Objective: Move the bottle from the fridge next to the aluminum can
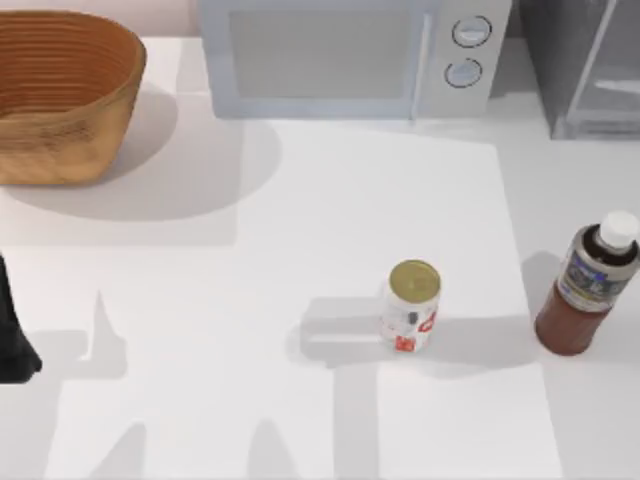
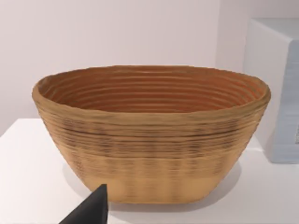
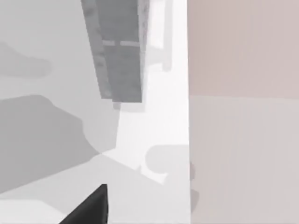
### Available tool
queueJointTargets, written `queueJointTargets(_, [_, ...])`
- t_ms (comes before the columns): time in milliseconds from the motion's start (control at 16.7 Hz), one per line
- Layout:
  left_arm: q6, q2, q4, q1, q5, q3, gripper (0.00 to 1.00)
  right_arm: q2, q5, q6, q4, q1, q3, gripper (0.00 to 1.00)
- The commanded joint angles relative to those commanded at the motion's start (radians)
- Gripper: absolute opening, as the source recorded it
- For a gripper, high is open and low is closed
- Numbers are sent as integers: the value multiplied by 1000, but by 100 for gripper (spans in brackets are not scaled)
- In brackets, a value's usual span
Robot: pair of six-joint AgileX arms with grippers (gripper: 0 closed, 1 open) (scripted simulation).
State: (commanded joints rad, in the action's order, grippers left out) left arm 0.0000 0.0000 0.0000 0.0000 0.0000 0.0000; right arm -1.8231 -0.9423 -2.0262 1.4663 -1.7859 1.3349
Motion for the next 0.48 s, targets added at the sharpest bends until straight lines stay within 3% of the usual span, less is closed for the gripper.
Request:
queueJointTargets(240, [0,0,0,0,0,0,100,-9,20,188,-166,117,-2,100])
queueJointTargets(480, [0,0,0,0,0,0,100,-16,62,530,-433,312,-8,100])
